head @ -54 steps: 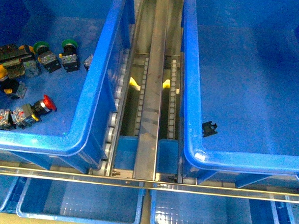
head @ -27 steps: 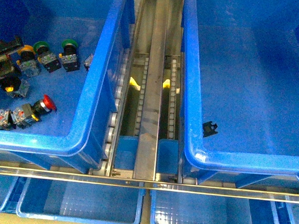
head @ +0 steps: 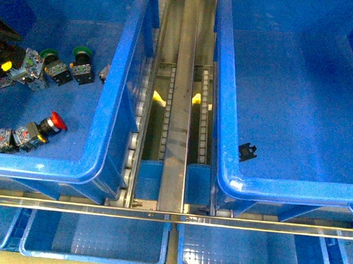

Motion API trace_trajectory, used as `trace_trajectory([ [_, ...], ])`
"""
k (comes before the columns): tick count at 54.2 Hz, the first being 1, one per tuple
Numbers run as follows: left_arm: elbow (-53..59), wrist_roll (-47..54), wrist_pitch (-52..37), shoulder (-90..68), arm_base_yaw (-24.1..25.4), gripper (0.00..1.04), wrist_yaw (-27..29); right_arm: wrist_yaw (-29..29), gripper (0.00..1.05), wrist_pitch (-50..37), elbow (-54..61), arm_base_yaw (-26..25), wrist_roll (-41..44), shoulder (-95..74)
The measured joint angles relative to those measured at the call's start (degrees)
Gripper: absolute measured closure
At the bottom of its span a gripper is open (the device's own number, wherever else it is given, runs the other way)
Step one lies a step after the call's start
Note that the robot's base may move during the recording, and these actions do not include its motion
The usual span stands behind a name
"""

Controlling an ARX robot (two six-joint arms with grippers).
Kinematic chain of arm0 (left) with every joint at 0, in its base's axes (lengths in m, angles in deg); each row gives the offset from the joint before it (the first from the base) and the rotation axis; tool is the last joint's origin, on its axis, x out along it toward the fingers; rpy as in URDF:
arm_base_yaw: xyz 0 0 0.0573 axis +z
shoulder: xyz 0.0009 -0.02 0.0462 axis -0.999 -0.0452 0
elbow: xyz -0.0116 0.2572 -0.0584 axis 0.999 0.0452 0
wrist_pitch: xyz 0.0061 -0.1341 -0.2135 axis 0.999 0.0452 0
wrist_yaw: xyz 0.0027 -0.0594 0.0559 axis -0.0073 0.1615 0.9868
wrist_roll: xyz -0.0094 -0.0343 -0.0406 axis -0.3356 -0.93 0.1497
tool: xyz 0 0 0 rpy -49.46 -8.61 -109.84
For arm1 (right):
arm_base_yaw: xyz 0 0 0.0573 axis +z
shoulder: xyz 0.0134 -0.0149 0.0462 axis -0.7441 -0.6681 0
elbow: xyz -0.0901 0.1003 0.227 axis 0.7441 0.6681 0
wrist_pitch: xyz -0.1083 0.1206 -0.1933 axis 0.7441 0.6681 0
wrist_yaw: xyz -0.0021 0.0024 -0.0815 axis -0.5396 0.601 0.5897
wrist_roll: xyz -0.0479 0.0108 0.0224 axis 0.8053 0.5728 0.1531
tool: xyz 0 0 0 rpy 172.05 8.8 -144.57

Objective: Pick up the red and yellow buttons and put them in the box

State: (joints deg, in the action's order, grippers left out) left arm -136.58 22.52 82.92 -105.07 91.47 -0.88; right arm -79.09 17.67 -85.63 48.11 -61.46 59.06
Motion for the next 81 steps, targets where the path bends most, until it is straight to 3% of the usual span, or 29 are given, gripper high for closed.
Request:
trace_trajectory([
  [9, 0.02, -3.61, 2.34, 6.99, -1.75, 0.72, -2.6, 0.0, 0.06, 0.02, 0.0, 0.0, -0.02, 0.0],
  [24, 0.52, -9.25, 4.79, 10.6, -9.6, 0.72, -5.03, 0.0, 0.06, 0.0, 0.0, 0.0, -0.02, 0.0],
  [42, 2.32, -25.86, -3.85, 7.96, -32.09, 0.72, -0.5, 0.0, 0.06, 0.02, 0.0, 0.0, -0.02, 0.0],
  [54, 0.98, -30.56, -7.69, 2.73, -35.17, 0.72, 1.25, 0.02, 0.06, 0.0, 0.0, 0.0, 0.0, 0.0],
  [81, -12.85, -33.07, -6.64, -7.74, -40.7, 0.72, 4.09, 0.0, 0.06, 0.0, 0.0, 0.0, 0.0, 0.0],
])
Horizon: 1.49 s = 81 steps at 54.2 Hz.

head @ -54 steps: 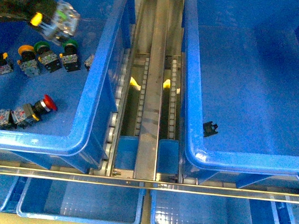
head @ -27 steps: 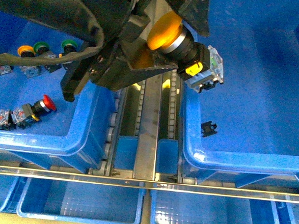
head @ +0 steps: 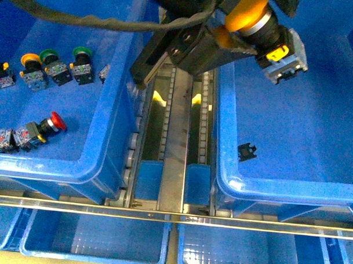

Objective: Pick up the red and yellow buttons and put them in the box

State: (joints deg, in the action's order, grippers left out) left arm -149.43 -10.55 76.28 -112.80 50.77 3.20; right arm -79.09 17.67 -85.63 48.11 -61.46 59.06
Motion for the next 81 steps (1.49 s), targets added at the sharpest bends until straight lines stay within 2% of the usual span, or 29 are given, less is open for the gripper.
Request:
trace_trajectory([
  [9, -2.21, -0.2, 0.55, -3.32, -2.38, 0.72, 0.59, 0.87, 0.06, 0.37, -0.17, 0.17, 0.07, -0.35],
  [11, -2.38, -0.24, 0.57, -3.72, -2.73, 0.72, 0.66, 5.64, 0.06, 4.74, -1.62, 1.86, 1.36, -2.91],
  [13, -2.71, -0.22, 0.66, -4.2, -2.99, 0.72, 0.76, 14.45, 0.06, 11.47, -5.7, 5.66, 3.54, -10.62],
  [15, -2.8, -0.22, 0.9, -4.26, -3.08, 0.72, 0.98, 16.57, 0.06, 10.03, -8.39, 8.66, 6.67, -19.78],
  [22, -3.93, -0.22, 0.9, -4.92, -3.45, 0.72, 0.96, 9.55, 0.06, -4.17, -13.31, 15.63, 15.08, -42.01],
  [28, -3.98, -0.22, 0.9, -5.09, -3.45, 0.72, 1.01, 6.58, 0.06, -9.75, -14.16, 17.16, 19.06, -49.29],
  [35, -4.04, -0.24, 0.9, -5.09, -3.45, 0.72, 1.05, 3.69, 0.06, -12.09, -15.32, 17.97, 23.41, -54.84],
  [52, -4.42, -0.24, 0.9, -5.09, -3.5, 0.72, 0.96, 1.9, 0.06, -17.44, -18.51, 18.86, 30.01, -62.36],
  [62, -4.7, -0.22, 1.03, -5.09, -3.52, 0.72, 0.92, 1.77, 0.06, -24.13, -21.27, 21.53, 31.08, -68.32],
  [81, -4.7, -0.24, 1.36, -5.09, -3.56, 0.72, 1.68, 0.63, 0.06, -29.59, -24.37, 22.8, 32.39, -75.89],
])
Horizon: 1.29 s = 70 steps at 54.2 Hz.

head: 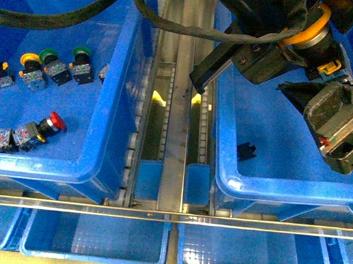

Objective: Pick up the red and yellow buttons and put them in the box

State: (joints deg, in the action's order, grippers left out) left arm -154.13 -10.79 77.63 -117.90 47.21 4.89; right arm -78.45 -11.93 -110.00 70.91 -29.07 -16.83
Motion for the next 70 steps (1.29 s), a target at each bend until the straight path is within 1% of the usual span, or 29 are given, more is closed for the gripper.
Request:
trace_trajectory([
  [26, -0.22, -0.22, 0.39, -0.94, 0.13, 0.72, 1.29, -1.16, 0.06, -4.04, -0.66, -0.76, 2.12, -5.05],
  [38, -1.05, -0.61, 0.72, -1.07, 0.2, 0.72, 2.19, -1.46, 0.06, -7.48, -0.57, -1.79, 3.28, -7.06],
  [46, -1.25, -0.83, 0.79, -1.07, 0.44, 0.72, 1.97, -1.66, 0.06, -7.41, 0.28, -2.84, 3.85, -5.95],
  [56, -1.27, -0.81, 0.79, -0.94, 1.05, 0.72, 0.37, -1.03, 0.06, -4.35, 3.13, -4.48, 4.48, -0.92],
  [64, -2.03, -0.81, 0.79, -0.42, 1.16, 0.72, -0.33, -0.2, 0.06, -3.48, 4.72, -4.55, 4.72, 1.51],
  [70, -2.27, -0.81, 0.79, -0.31, 1.16, 0.72, -0.28, 0.59, 0.06, -4.9, 4.74, -3.76, 4.66, 1.33],
])
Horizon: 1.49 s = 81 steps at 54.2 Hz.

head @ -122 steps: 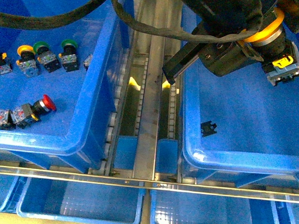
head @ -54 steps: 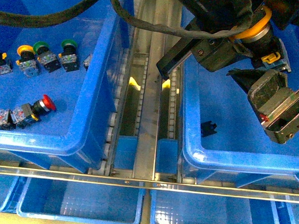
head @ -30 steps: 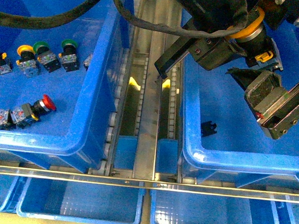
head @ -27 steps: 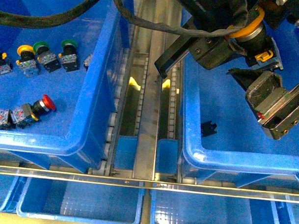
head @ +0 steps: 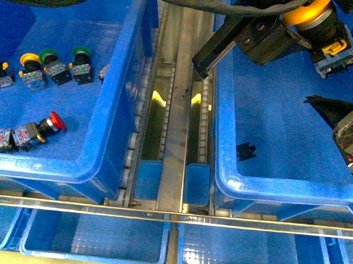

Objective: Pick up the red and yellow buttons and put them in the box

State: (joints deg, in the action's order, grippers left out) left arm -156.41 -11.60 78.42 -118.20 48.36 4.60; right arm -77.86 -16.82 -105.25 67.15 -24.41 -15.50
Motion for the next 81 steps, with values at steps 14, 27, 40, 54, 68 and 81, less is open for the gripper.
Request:
trace_trajectory([
  [14, -0.02, -0.31, -0.02, 0.0, 0.04, 0.72, 0.22, 1.16, 0.06, -3.65, -0.94, 1.57, 0.0, -3.32],
  [27, -0.02, -1.53, -0.17, 0.0, 0.44, 0.72, 1.11, 2.89, 0.06, -5.51, -2.32, 3.65, -0.33, -5.18],
  [40, -0.02, -1.75, -0.24, 0.0, 0.46, 0.72, 0.92, 4.04, 0.06, -6.95, -3.28, 5.33, -0.76, -5.7],
  [54, -0.02, -1.73, -0.26, 0.0, 1.03, 0.72, 0.9, 6.6, 0.06, -8.85, -2.27, 7.1, -1.29, -3.39],
  [68, -1.49, -1.29, 1.05, -0.11, 2.75, 0.72, 1.33, 8.41, 0.06, -12.15, 0.28, 7.61, -1.51, -3.93],
  [81, -3.39, -1.14, 1.79, -0.24, 2.91, 0.72, 1.7, 10.32, 0.06, -16.11, 0.46, 9.09, -1.46, -5.86],
])
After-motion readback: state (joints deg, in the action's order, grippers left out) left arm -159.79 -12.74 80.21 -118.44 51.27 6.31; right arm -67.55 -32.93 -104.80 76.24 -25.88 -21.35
